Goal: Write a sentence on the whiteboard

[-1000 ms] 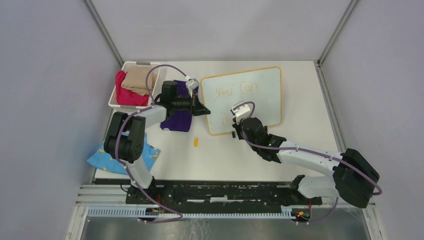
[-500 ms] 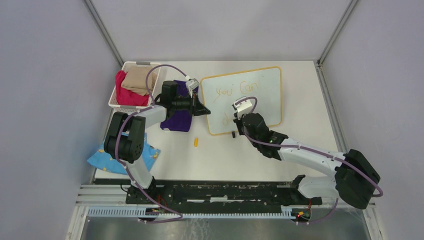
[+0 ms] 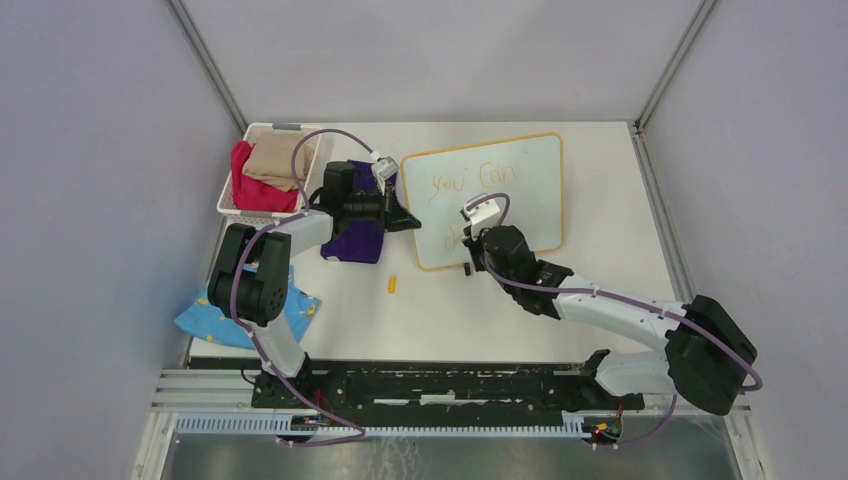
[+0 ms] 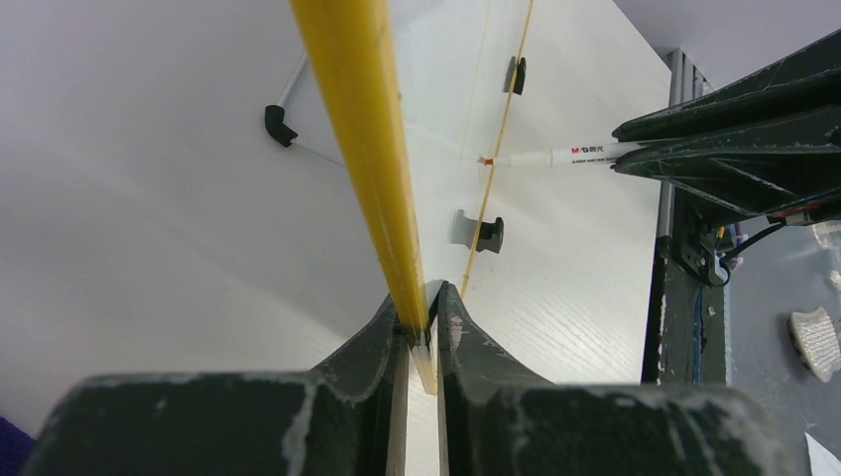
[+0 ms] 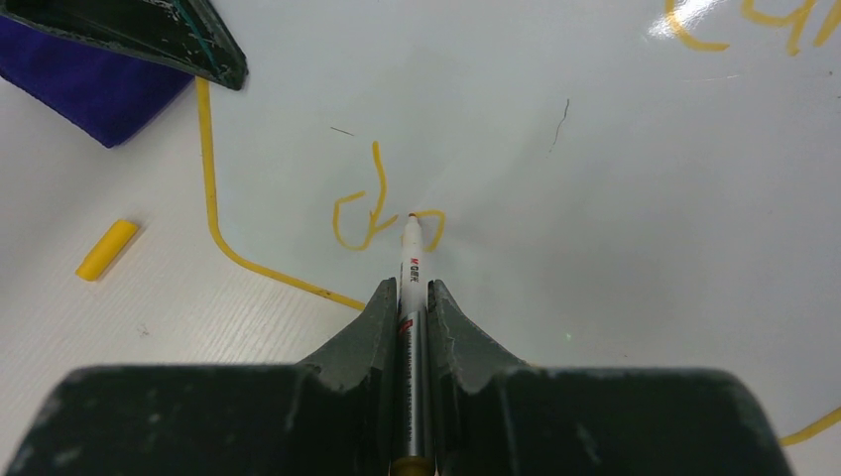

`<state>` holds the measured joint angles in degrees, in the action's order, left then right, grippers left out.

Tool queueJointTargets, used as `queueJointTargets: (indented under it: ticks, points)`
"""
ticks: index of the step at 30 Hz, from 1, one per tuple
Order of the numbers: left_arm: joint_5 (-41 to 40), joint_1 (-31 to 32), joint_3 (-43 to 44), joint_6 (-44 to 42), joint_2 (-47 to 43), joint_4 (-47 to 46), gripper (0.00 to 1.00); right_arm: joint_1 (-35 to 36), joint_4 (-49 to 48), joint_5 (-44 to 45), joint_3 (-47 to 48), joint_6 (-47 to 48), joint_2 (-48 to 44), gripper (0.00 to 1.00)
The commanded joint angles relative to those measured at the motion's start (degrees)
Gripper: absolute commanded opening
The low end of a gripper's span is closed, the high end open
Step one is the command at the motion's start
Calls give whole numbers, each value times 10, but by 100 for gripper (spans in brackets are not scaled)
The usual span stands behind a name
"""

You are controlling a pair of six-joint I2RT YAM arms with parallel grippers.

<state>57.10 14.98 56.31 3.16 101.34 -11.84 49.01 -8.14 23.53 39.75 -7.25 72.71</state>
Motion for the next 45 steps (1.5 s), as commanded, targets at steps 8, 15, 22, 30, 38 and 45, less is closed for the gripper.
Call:
queueJointTargets:
  ticks: [8,15,22,30,38,45]
  points:
    - [-74,17,-1,-80,13,31,2,-2,-9,2,-2,-10,-20,0]
    - [-78,17,-1,-82,9,32,2,-15,16,52,-8,1,-118,0]
    - [-81,17,-1,-82,9,33,2,-84,-6,54,-46,-7,-166,0]
    - [-82,18,-1,-82,9,33,2,-83,-13,-22,-35,-1,-130,0]
    - [-81,19,1,-81,12,33,2,-80,-13,-26,-31,-1,-115,0]
    - [-81,20,0,-82,13,33,2,-80,-10,-19,-17,-1,-90,0]
